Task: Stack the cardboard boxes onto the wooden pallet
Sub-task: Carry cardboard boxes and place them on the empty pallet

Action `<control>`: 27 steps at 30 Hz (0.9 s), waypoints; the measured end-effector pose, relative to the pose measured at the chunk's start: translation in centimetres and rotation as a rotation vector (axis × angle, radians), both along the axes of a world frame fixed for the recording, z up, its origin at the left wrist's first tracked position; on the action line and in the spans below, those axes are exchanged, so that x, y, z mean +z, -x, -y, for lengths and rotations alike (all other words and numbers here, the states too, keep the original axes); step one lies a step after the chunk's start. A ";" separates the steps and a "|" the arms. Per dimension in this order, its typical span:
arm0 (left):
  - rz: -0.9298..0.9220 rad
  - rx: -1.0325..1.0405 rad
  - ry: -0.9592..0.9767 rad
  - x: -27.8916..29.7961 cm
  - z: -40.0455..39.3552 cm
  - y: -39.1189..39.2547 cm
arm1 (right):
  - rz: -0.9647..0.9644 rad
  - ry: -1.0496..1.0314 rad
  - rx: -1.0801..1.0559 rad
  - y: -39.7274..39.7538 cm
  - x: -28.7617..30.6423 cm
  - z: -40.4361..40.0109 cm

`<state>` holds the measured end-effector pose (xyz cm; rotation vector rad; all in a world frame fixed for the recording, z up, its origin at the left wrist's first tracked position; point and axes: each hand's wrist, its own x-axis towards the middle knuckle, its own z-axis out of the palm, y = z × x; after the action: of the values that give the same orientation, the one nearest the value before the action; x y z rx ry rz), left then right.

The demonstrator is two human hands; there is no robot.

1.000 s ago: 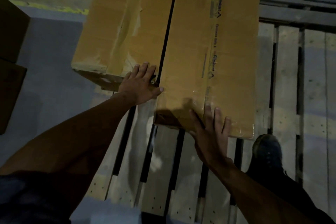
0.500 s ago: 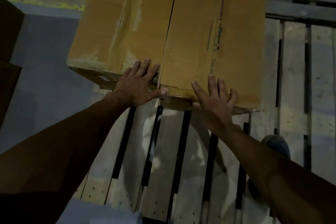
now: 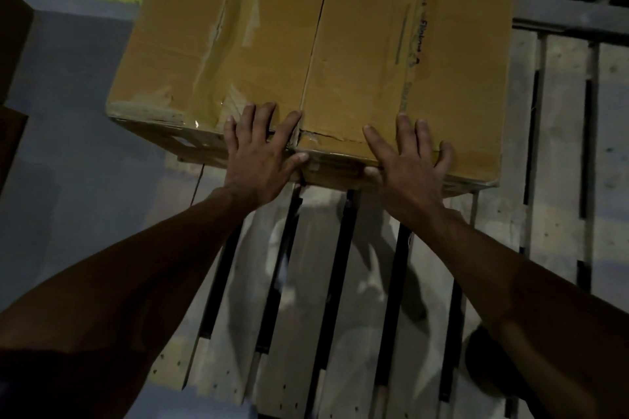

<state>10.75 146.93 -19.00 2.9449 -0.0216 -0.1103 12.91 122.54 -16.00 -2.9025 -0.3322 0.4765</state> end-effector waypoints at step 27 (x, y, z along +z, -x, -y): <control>0.010 -0.003 -0.069 0.1 -0.5 -4.7 | -0.023 0.014 0.033 -4.6 0.0 -0.2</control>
<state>15.48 147.42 -18.92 3.0145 -0.0236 -0.0979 17.56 122.72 -16.05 -2.9063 -0.3747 0.5193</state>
